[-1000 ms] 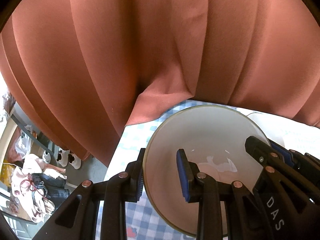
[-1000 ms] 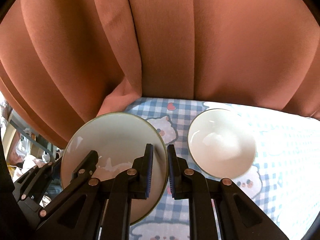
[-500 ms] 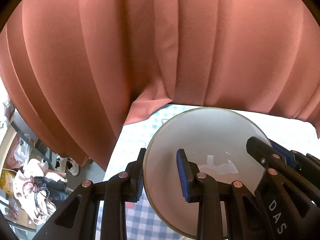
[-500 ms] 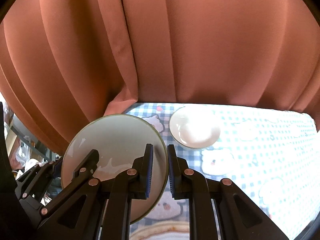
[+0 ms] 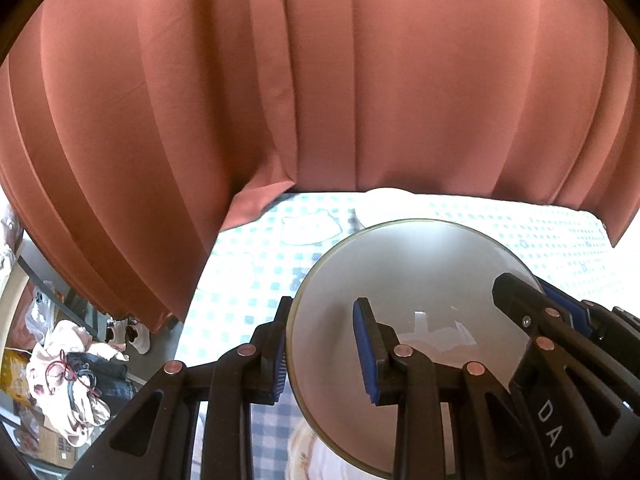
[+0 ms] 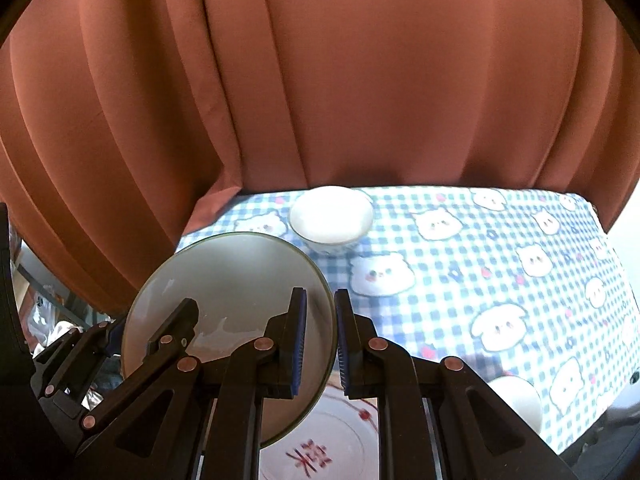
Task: Organize plates and bowls
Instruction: 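Lift the white bowl with the right tool and carry it back, then carry the white bowl with the right tool beside the plate stack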
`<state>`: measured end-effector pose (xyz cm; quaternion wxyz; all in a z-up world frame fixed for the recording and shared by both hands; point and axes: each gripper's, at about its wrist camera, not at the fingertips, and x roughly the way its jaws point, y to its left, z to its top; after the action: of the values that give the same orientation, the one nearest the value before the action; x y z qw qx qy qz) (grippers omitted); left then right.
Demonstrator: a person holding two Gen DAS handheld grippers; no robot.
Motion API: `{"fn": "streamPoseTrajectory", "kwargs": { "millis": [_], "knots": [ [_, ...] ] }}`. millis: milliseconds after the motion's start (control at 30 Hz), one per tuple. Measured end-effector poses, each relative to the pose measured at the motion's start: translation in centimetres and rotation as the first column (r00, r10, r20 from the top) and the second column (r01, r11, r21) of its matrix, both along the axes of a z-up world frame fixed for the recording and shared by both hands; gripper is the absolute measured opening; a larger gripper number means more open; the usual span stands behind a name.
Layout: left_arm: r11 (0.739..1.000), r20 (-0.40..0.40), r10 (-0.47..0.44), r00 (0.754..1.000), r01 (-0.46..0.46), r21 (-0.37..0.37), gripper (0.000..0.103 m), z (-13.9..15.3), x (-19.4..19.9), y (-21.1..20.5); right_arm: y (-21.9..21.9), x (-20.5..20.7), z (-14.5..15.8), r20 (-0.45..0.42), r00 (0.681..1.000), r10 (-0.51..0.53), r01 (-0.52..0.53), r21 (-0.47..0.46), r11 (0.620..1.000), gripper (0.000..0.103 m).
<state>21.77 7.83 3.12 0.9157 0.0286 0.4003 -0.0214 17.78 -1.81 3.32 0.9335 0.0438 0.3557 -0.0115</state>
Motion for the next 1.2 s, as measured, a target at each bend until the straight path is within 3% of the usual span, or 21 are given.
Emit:
{"fn": "streamPoseTrajectory", "kwargs": {
  "millis": [567, 1200],
  "knots": [
    [1.000, -0.013, 0.013, 1.000, -0.013, -0.009, 0.028, -0.9, -5.5, -8.6, -8.8, -5.1, -1.3, -0.012, 1.000, 0.018, -0.018, 0.000, 1.000, 0.017],
    [1.000, -0.083, -0.008, 0.996, 0.006, -0.027, 0.028, -4.9, -8.5, -18.7, -20.0, -7.9, -4.6, -0.072, 0.997, 0.008, -0.008, 0.003, 1.000, 0.017]
  ]
}}
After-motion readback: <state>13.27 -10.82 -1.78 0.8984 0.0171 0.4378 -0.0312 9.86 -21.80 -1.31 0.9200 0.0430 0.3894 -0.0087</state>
